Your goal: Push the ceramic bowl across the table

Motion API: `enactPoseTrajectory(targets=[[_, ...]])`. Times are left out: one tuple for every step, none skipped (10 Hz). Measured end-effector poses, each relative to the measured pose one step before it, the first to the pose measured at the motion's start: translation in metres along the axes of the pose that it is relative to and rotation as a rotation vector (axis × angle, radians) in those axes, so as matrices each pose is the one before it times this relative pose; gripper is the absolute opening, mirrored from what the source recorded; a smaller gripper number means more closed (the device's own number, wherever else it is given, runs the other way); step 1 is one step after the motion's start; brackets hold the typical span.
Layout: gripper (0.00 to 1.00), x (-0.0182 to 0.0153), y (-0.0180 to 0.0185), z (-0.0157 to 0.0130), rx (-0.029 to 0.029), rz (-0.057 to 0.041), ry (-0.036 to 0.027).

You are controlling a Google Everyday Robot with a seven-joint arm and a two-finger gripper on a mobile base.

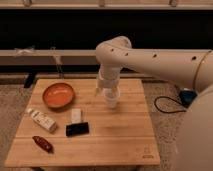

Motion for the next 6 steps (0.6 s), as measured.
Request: enactPoseTrajectory(targets=[[0.65, -0.00884, 0.02916, 0.00211, -0.01915, -0.04447, -0.00700], [0.65, -0.00815, 0.01806, 0.00256, -0.00952, -0.02982, -0.00723], [0.65, -0.01276, 0.02583, 0.00607, -0.01373, -0.04215, -0.00850], [0.65, -0.01073, 0.02122, 0.00793, -0.00826, -0.03658, -0.00426], [0.65, -0.01070, 0.02041, 0.00791, -0.00730, -0.03519, -0.00427], [0.65, -0.01248, 0.02058, 0.00931, -0.00662, -0.03579, -0.00434]])
